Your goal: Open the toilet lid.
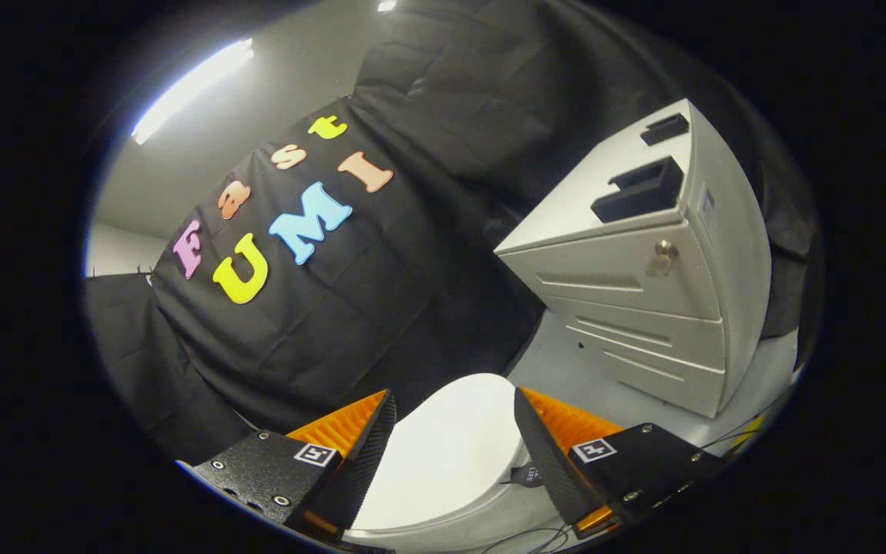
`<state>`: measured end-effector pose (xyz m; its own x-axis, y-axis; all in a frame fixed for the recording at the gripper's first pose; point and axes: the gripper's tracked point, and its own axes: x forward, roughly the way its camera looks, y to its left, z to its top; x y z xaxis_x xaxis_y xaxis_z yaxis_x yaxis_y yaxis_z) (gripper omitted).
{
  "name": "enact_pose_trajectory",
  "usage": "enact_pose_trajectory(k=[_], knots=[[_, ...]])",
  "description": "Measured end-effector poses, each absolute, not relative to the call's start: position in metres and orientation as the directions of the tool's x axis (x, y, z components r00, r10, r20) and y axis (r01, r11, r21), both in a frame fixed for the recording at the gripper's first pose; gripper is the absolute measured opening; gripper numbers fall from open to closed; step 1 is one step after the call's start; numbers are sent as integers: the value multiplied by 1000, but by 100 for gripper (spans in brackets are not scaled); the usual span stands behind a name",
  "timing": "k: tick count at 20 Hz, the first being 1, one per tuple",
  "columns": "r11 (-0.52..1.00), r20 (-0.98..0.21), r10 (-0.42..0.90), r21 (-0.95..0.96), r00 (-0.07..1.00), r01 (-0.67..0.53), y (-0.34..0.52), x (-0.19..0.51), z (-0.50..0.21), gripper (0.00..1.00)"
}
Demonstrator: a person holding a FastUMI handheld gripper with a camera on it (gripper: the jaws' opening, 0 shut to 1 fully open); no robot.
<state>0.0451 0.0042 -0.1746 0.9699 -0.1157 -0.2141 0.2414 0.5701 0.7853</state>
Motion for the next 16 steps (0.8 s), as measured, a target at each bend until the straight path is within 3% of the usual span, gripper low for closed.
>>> enact_pose_trajectory(k=[12, 16], knots=[[222, -394, -103, 886, 913, 408, 23, 43, -296, 95], [148, -440, -33, 886, 897, 440, 49, 50, -327, 94]])
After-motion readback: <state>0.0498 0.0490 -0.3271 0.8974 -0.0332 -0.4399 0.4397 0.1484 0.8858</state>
